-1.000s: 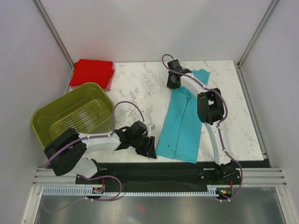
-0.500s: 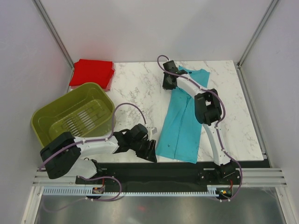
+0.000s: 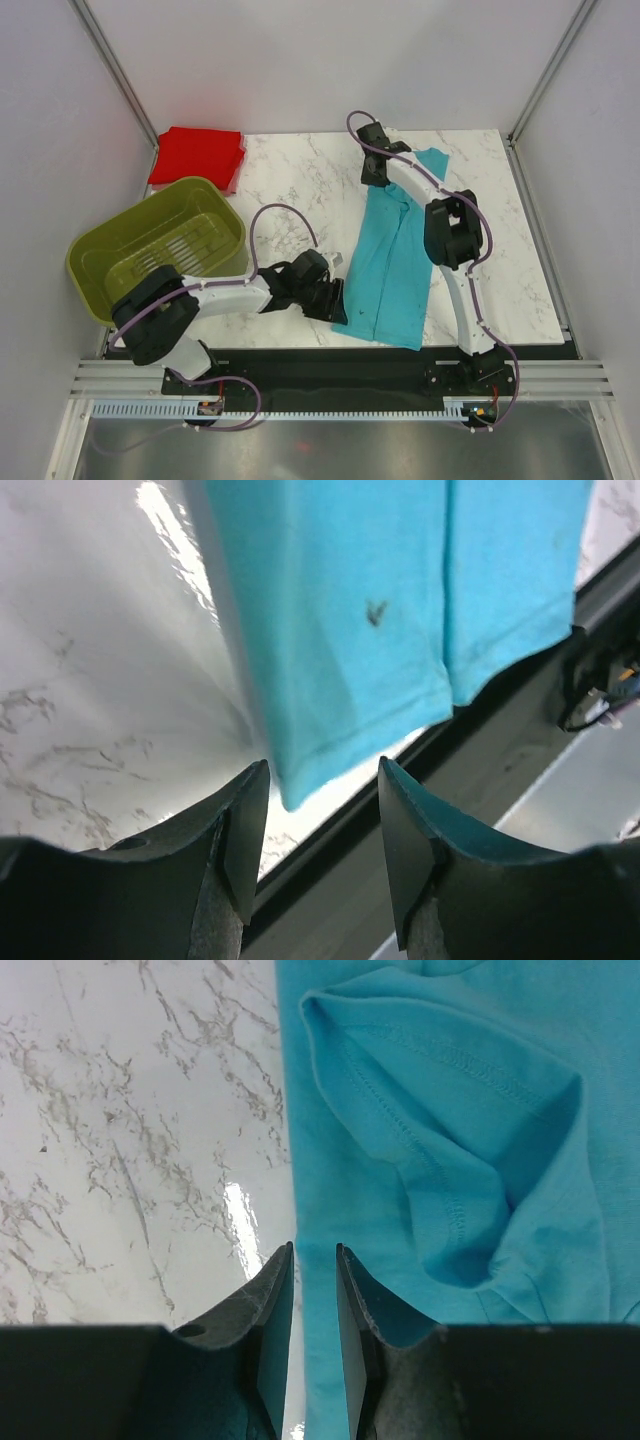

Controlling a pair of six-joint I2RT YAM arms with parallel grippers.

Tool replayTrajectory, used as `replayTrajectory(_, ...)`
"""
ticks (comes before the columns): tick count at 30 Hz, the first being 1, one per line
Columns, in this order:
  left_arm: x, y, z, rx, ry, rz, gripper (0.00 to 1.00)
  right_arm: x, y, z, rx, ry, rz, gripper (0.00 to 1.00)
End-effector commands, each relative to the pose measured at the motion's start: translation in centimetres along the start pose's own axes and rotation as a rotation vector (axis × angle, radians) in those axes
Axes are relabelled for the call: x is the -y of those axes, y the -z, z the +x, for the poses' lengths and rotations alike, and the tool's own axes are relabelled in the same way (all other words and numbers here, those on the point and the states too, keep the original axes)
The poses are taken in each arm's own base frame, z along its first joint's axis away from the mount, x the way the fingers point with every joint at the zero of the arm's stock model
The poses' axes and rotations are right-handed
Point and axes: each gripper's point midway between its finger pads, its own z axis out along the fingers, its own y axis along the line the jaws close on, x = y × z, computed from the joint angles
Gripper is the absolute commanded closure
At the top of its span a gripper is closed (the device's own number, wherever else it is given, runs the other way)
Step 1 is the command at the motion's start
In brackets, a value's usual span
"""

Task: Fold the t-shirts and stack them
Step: Fold the tshirt

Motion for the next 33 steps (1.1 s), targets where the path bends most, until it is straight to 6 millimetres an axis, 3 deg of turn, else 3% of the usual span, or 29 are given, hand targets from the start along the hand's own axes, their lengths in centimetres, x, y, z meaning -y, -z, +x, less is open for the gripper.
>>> replayTrajectory(1,-0.1,-1.2,-2.2,0.056,0.012,-0.034,0.45,0.4,1.2,-1.9,0.039,-0.021,0.013,0.69)
replayTrajectory(10,-1.3,-2.0,-1.2,0.022,0.01,-0.063,0.5,-0.1,-1.3,0.0,-0.013,-0.017,0.0,0.69)
replayTrajectory(18,-1.2,-1.9,0.0,-0.015,0.053,-0.048,0.81,-0.3,-2.8,1.5,-0.046,-0.016,-0.005,0.75)
replayTrajectory(21,-0.9,-1.7,0.1,-0.019,0.064,-0.035,0.95,-0.7,-3.1,1.8,-0.055,-0.019,-0.021,0.91)
replayTrajectory(23,-0.6,-1.5,0.1,-0.017,0.077,-0.024,0.98,-1.8,-3.0,1.8,-0.053,-0.008,-0.067,1.0)
replayTrajectory(28,-0.4,-1.0,0.6,-0.01,0.116,-0.018,0.98,-5.7,-2.1,1.5,-0.012,0.029,-0.185,1.0)
replayTrajectory(33,-1.2,-0.7,1.3,0.008,0.149,-0.047,0.98,-8.4,-1.6,1.1,0.007,0.026,-0.251,1.0)
